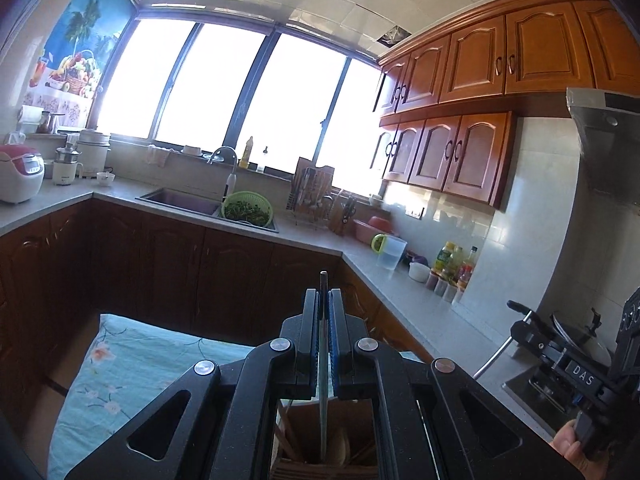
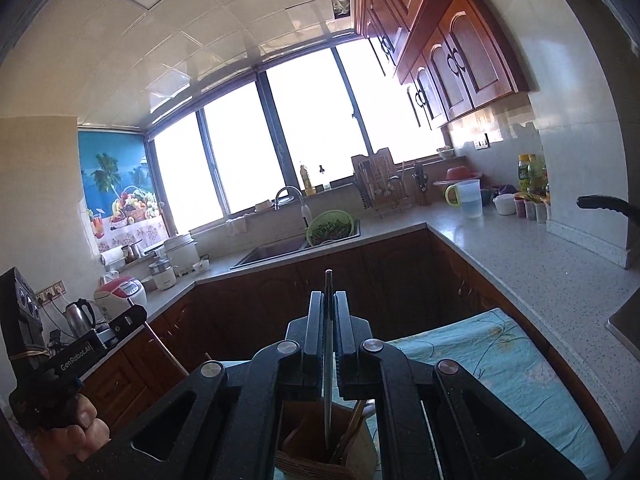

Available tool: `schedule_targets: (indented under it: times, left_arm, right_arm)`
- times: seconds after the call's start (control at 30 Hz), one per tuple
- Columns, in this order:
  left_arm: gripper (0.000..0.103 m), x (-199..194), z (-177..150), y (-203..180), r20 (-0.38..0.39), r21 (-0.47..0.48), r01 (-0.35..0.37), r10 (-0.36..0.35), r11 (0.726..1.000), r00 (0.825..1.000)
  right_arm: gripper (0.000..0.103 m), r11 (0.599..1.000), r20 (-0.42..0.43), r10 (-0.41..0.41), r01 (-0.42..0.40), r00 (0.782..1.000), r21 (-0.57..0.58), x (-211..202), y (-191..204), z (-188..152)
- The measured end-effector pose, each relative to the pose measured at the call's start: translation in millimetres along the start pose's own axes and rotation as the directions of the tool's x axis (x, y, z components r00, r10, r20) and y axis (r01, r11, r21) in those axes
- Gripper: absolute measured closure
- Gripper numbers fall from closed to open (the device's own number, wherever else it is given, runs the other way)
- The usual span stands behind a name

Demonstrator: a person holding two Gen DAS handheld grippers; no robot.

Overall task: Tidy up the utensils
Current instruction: 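Lift the chopsticks and lower them into the wooden holder with both tools, then open both tools to drop the chopsticks into the holder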

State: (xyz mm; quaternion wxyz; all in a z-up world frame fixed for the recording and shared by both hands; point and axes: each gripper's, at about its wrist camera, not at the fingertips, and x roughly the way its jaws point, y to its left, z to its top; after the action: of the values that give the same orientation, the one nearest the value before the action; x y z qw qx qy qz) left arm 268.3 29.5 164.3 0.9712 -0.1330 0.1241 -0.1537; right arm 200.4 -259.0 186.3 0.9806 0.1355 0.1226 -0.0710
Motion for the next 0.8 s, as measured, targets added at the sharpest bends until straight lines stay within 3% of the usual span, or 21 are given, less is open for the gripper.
schedule_targets:
  times: [0.37,0.57,0.8]
  left_arm:
    - [0.101,37,-62,-6,-0.072,-0.006,-0.019,0.018,1.000,0.997]
    - [0.100,54,-67,-1,-0.130,-0.011,-0.029,0.027,1.000,0.991]
    - [0.100,51,-51,4,-0.135,0.000,-0.032,0.031,1.000,0.990]
  right_arm:
    - [0.099,0.999,-0.092,-0.022,0.026,0.995,0.045,29,-21,-54]
    - [0.099,0.998,-0.154,-0.023,0.031,0.988,0.046,41,-23,-71]
    - [0.099,0.998,-0.160,-0.025,0.032,0.987,0.045,41,-23,-70]
